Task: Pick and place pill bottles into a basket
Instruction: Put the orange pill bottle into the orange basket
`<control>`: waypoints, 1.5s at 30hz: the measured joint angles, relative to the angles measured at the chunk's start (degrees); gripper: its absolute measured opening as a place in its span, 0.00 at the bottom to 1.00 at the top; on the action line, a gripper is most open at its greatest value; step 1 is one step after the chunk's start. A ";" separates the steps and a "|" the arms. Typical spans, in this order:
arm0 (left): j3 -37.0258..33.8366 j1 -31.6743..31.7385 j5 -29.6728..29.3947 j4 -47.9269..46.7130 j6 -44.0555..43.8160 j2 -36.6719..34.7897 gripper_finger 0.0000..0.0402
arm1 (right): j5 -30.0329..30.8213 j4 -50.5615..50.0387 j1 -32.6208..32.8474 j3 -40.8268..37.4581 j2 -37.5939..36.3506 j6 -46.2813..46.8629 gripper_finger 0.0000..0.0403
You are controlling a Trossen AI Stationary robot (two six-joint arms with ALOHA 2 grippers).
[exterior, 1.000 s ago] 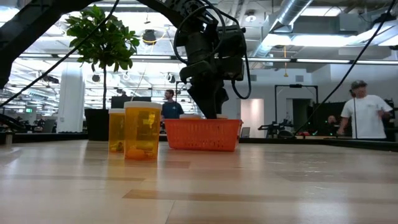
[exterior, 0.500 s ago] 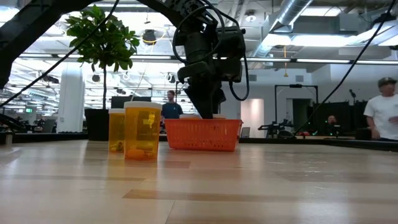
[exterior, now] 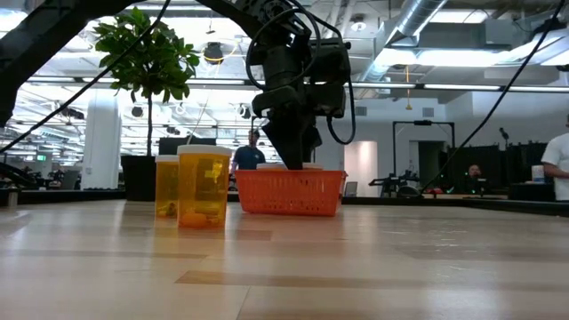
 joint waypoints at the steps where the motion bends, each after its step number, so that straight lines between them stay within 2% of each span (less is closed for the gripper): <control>1: 0.00 -0.01 -0.03 0.00 0.02 0.00 0.58 | 0.02 0.00 -0.02 0.00 0.00 0.02 0.74; 12: 0.06 0.00 -1.40 -0.07 1.27 0.00 0.73 | 0.04 0.00 -0.04 0.00 0.00 0.02 0.74; 22: 4.44 -0.81 -6.29 -3.86 2.93 -0.04 0.74 | 0.04 0.00 -0.04 0.00 0.00 0.02 0.74; 27: 4.65 -0.80 -6.91 -5.77 2.50 -0.04 0.74 | 0.04 0.00 -0.04 0.00 0.00 0.02 0.74; 34: 5.12 -1.00 -8.02 -11.46 0.71 0.01 0.74 | 0.04 0.00 -0.04 0.00 0.00 -0.61 0.74; 41: 12.81 -1.79 -13.72 -24.96 2.52 0.04 0.74 | 0.17 0.00 -0.20 0.00 -0.06 0.46 0.74; 43: 15.27 -1.77 -13.34 -27.57 2.54 -0.13 0.74 | 0.17 0.00 -0.17 0.01 -0.11 1.28 0.74; 45: 17.25 -1.71 -10.33 -29.43 2.44 -0.63 0.74 | 0.21 0.00 -0.17 0.00 -0.40 2.07 0.74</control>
